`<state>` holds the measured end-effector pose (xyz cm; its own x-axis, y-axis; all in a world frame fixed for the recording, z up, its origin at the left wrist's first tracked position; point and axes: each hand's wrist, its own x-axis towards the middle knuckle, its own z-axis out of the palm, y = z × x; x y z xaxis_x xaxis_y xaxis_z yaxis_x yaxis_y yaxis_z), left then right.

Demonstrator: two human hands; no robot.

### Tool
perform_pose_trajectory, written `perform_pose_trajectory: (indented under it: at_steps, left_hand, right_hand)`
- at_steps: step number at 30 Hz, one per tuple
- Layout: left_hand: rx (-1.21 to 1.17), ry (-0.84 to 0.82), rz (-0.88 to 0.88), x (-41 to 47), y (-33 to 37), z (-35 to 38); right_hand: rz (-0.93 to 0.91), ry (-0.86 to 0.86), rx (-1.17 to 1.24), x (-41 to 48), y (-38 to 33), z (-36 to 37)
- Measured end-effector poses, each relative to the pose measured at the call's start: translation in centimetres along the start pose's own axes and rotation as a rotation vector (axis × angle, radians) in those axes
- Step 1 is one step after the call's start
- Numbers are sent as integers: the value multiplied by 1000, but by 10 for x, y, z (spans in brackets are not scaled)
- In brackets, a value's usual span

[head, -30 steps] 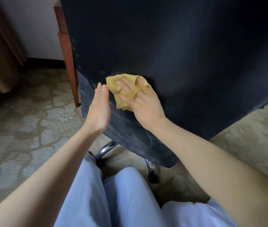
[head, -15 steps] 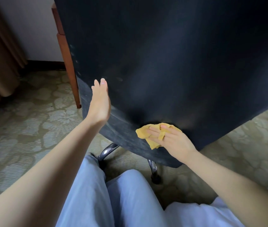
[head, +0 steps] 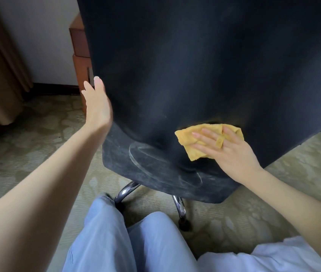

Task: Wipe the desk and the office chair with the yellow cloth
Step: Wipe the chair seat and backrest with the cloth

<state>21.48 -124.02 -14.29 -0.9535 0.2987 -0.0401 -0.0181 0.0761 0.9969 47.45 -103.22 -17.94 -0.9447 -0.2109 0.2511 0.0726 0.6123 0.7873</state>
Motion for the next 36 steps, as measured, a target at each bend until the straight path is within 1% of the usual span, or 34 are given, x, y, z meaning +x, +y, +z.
perform_pose_trajectory:
  at_steps: [3,5,9,11,14,17,19,21,23,27,28,30,32,34,36]
  left_hand:
    - [-210,-247,-53,4,13,-7]
    - [-227,-324,-62,0,20,-8]
    - [-146,-270,-30,4,29,-11]
    - [-77,-222,-25,11,31,-15]
    - [-6,-164,-74,20,28,-16]
    - [-41,-119,-64,20,23,-15]
    - [-89,-144,-14,18,19,-15]
    - [-152,-173,0,17,14,-15]
    - [-171,-190,7,19,10,-17]
    - [-101,-254,28,14,6,-22]
    - [-93,-266,33,13,5,-23]
    - [-77,-273,37,12,2,-23]
    - [-78,-267,53,8,2,-21]
    - [-98,-271,56,3,-1,-20]
    - [-96,-276,96,0,-6,-19]
  right_hand:
    - [49,96,-42,42,4,-14]
    - [89,148,-86,72,5,-23]
    - [153,199,-146,122,-2,-34]
    - [164,174,-147,136,-13,-34]
    - [179,144,-120,147,-31,-31]
    - [170,137,-53,153,-44,-25]
    - [107,123,-14,153,-54,-18]
    - [30,63,11,148,-66,-12]
    - [-52,-42,36,143,-78,-7]
    - [-279,-367,78,119,-102,12]
    - [-331,-417,80,109,-103,17]
    - [-423,-442,33,87,-100,23]
    - [-472,-469,-1,71,-89,24]
    - [-498,-495,-15,63,-76,23]
    - [-480,-479,-10,62,-61,19]
